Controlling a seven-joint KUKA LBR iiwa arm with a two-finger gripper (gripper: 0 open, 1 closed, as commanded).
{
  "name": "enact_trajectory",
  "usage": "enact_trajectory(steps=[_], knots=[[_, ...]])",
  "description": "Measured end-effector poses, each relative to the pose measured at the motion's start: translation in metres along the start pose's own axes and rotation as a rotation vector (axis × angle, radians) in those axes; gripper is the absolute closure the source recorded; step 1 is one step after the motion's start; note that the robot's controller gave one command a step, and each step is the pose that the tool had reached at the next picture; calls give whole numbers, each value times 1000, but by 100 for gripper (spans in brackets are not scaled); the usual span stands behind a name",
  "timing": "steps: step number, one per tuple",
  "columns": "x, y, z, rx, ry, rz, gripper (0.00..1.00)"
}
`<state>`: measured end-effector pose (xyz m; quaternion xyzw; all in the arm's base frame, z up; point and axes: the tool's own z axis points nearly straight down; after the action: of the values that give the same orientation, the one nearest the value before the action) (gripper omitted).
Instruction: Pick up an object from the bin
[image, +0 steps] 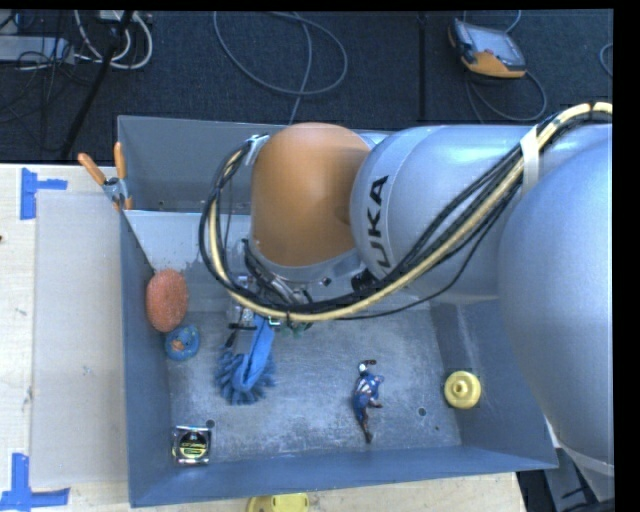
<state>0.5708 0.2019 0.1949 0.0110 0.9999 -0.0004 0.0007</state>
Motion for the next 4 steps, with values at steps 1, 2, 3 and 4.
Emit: enact_trajectory(steps=[1,2,3,4], knots=[[15,48,27,-3,6,-90,0],[17,20,49,-4,-2,9,0],[20,0,73,1,3,-4,0],[19,-19,97,-1,2,-208,0]])
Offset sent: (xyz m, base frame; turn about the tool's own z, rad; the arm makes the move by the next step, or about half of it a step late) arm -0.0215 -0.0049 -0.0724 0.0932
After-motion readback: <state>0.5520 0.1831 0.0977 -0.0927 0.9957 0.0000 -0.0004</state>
